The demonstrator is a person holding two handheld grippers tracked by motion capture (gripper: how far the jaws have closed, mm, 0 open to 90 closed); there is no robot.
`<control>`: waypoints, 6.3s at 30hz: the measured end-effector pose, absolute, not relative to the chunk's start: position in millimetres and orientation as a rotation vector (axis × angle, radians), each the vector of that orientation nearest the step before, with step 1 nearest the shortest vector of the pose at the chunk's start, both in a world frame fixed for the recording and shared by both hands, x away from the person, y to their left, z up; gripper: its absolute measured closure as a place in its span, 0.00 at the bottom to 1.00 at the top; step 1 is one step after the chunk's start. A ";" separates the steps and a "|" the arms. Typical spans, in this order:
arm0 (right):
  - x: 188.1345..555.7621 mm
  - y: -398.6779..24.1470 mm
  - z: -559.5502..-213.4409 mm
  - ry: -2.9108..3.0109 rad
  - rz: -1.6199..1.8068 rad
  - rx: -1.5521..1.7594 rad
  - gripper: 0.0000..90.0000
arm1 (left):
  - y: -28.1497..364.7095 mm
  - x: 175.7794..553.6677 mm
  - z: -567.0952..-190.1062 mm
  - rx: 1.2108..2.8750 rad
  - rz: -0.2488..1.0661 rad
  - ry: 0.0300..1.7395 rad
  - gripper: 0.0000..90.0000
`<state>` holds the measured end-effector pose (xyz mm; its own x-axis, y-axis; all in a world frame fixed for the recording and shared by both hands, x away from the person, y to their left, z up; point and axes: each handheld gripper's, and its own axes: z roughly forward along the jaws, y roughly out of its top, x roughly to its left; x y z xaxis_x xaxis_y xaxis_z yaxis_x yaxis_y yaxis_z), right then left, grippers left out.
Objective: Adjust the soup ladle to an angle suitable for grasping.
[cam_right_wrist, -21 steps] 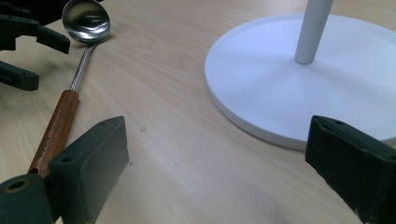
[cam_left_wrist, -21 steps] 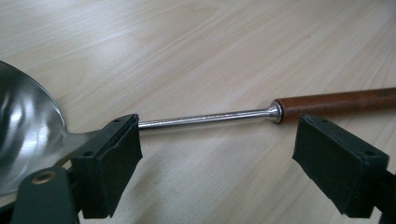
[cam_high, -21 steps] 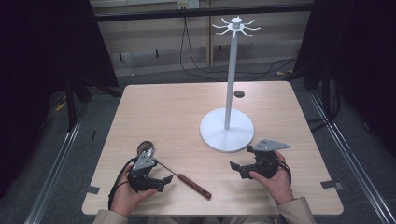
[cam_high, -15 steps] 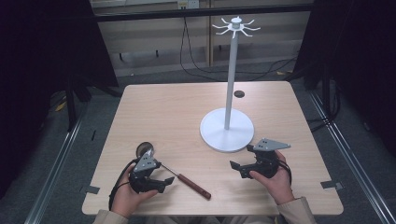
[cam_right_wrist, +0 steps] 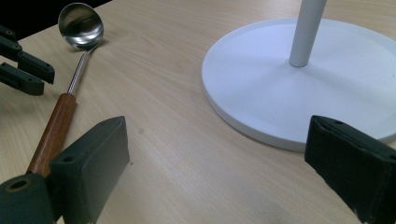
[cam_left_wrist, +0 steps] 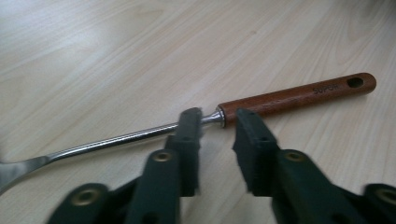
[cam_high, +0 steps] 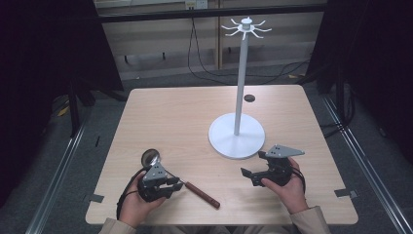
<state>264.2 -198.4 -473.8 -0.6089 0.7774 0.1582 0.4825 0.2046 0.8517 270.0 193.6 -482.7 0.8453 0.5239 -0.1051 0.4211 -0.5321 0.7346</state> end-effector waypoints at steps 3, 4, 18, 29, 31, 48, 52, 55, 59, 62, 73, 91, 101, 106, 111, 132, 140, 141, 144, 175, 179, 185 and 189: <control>262.8 -201.2 -472.8 2.169 1.365 1.184 0.07 | 190.2 271.0 -481.6 2.225 0.120 0.703 1.00; 261.8 -202.1 -472.5 2.166 1.363 1.195 0.07 | 188.7 271.2 -481.3 2.238 0.130 0.697 1.00; 249.2 -218.6 -471.9 2.126 1.342 1.235 0.07 | 164.9 279.4 -489.5 2.310 0.093 0.635 1.00; 239.7 -231.3 -471.3 2.086 1.327 1.258 0.07 | 150.7 291.8 -490.3 2.280 0.109 0.624 1.00; 237.9 -232.9 -471.1 2.084 1.323 1.264 0.07 | 149.8 294.4 -490.7 2.275 0.109 0.624 1.00; 231.8 -241.9 -466.8 2.041 1.336 1.277 0.07 | 139.2 312.0 -492.0 2.314 0.176 0.628 0.98; 232.0 -243.0 -466.4 2.040 1.340 1.279 0.07 | 137.4 314.1 -493.6 2.327 0.194 0.626 0.98; 232.7 -242.8 -466.4 2.042 1.341 1.279 0.07 | 136.1 315.3 -493.9 2.324 0.193 0.633 0.97; 234.5 -240.0 -466.6 2.053 1.340 1.264 0.07 | 135.0 318.4 -494.7 2.328 0.191 0.632 0.98; 235.6 -238.5 -466.5 2.056 1.349 1.263 0.07 | 134.4 320.2 -494.4 2.332 0.193 0.635 0.97; 237.2 -238.2 -468.2 2.060 1.349 1.266 0.07 | 130.5 326.3 -494.6 2.326 0.179 0.657 0.96; 237.6 -237.5 -467.5 2.070 1.350 1.260 0.07 | 129.9 333.8 -494.6 2.327 0.158 0.674 0.95; 238.1 -237.0 -464.9 2.062 1.359 1.254 0.07 | 132.0 332.6 -476.2 2.298 0.193 0.624 0.80; 238.8 -235.4 -464.4 2.063 1.365 1.243 0.07 | 127.8 342.4 -473.4 2.329 0.238 0.566 0.58; 239.4 -235.8 -464.4 2.066 1.367 1.239 0.07 | 116.9 346.4 -479.1 2.395 0.220 0.465 0.49; 239.9 -237.7 -465.1 2.062 1.367 1.252 0.07 | 88.7 355.6 -481.6 2.575 0.037 0.307 0.65; 240.0 -239.5 -464.0 2.044 1.366 1.251 0.07 | 77.4 347.4 -475.9 2.646 -0.085 0.296 0.82; 240.2 -240.3 -463.9 2.039 1.366 1.255 0.07 | 77.2 346.1 -476.6 2.623 -0.129 0.314 0.82; 240.3 -241.2 -464.5 2.039 1.370 1.259 0.07 | 76.4 341.9 -474.7 2.657 -0.031 0.236 0.82; 242.5 -236.1 -465.5 2.038 1.393 1.259 0.07 | 139.5 347.9 -386.9 2.209 -0.012 0.527 0.83; 242.4 -235.1 -465.0 2.040 1.399 1.251 0.07 | 148.0 346.3 -376.9 2.137 -0.010 0.506 0.83; 243.9 -233.5 -466.2 2.047 1.406 1.247 0.07 | 155.5 342.7 -366.7 2.014 0.003 0.501 0.83; 245.2 -231.2 -465.3 2.046 1.411 1.242 0.07 | 155.6 341.6 -364.3 1.975 0.010 0.512 0.83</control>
<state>245.2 -231.2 -465.3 -0.5483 0.8171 0.1780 0.4569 0.1144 0.8822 341.6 155.6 -364.3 0.9086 0.3572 -0.2166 0.3483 -0.3615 0.8649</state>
